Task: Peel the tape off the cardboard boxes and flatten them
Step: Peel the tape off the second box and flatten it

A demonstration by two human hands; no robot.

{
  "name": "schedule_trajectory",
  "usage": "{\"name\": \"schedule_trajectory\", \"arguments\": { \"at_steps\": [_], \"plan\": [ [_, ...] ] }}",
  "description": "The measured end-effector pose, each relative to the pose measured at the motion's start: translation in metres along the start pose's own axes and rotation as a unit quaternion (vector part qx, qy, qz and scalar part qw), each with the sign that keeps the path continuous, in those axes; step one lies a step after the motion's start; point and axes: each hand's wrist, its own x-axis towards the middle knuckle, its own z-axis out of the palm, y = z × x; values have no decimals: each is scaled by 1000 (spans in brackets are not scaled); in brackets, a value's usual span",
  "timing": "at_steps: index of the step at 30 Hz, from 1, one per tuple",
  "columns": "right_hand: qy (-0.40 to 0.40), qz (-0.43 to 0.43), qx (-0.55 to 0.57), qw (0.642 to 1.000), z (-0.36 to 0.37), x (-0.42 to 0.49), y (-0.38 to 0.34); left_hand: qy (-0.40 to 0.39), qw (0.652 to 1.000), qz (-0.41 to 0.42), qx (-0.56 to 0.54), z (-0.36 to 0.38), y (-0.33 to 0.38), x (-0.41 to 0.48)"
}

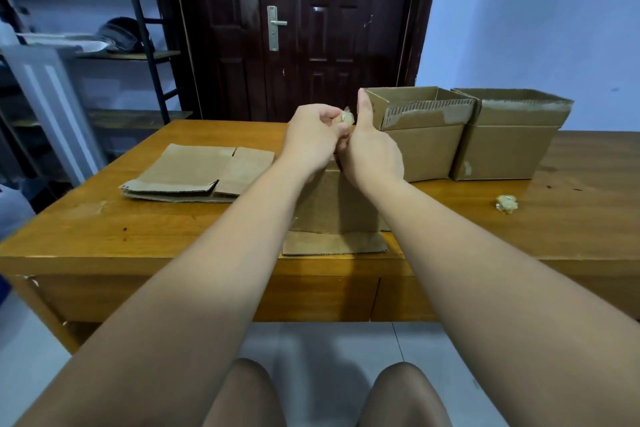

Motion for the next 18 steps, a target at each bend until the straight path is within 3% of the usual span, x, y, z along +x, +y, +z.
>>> {"name": "schedule_trajectory", "arguments": {
  "at_steps": [6,9,13,16,18],
  "plan": [
    [29,-8,36,999,-3,-8,1,61,996,-36,-53,7,-3,4],
    [40,-16,28,999,-2,-9,0,89,996,-24,-16,8,-8,7],
    [36,-4,27,999,-3,-7,0,35,998,-45,18,4,-10,6],
    [53,7,53,997,-1,-7,0,-26,990,1,141,2,-8,3],
    [72,17,116,991,-2,-6,1,-53,953,65,293,7,-8,2]
  ]
}}
